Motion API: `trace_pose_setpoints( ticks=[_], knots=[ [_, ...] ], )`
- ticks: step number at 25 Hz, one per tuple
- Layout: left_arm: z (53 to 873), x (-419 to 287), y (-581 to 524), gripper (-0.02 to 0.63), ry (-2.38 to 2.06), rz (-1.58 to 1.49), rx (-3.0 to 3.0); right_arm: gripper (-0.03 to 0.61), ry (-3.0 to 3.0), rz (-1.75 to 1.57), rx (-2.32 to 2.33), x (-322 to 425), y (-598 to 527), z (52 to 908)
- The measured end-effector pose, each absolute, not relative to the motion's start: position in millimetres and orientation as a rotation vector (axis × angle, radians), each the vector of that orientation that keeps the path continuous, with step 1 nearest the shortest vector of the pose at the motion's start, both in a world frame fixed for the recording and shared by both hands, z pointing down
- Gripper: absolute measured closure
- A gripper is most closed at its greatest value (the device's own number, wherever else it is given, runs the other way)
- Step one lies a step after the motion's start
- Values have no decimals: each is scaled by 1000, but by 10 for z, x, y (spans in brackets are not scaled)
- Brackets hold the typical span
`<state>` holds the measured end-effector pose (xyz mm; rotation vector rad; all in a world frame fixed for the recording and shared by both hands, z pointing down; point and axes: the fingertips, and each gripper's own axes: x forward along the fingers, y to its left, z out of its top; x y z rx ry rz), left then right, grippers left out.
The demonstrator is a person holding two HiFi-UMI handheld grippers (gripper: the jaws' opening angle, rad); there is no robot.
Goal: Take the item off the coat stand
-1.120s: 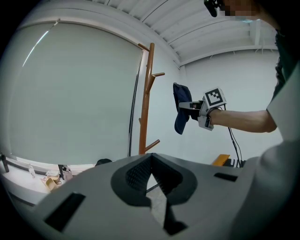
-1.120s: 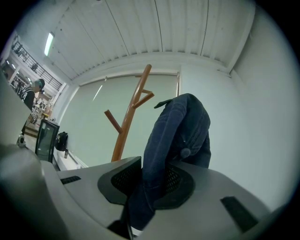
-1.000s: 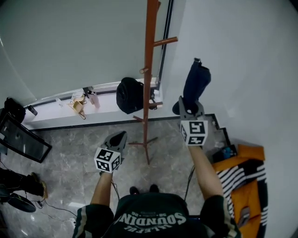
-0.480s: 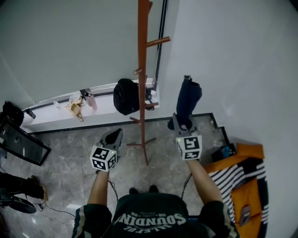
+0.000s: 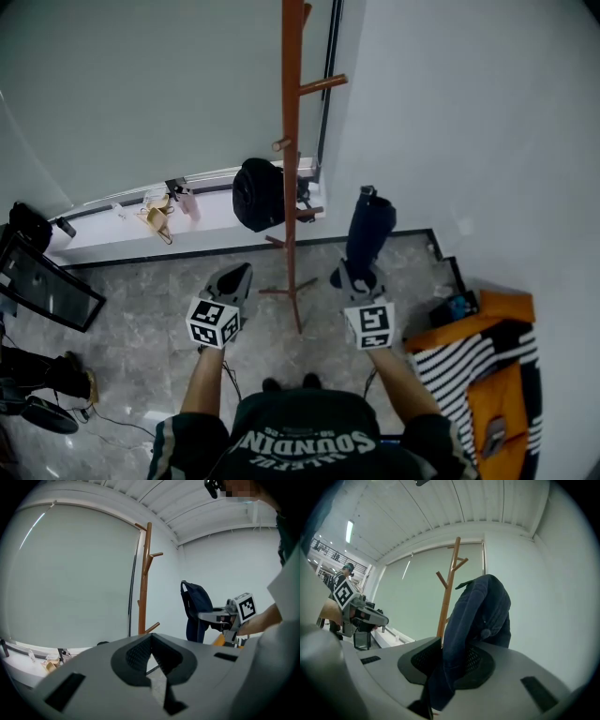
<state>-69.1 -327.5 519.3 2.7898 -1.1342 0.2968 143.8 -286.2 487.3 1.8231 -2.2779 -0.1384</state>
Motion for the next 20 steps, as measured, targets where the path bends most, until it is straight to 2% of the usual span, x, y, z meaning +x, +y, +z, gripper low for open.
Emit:
trace_pose_setpoints(
  ticks=[10, 20],
  knots=[
    [5283, -800, -3242, 612, -1155, 305, 2757, 502, -2298, -41, 1717, 1164, -2663, 5350],
    [5325, -846, -3205, 612, -1165, 300, 2741, 502, -2325, -40, 1677, 1052, -2646, 5318]
  ],
)
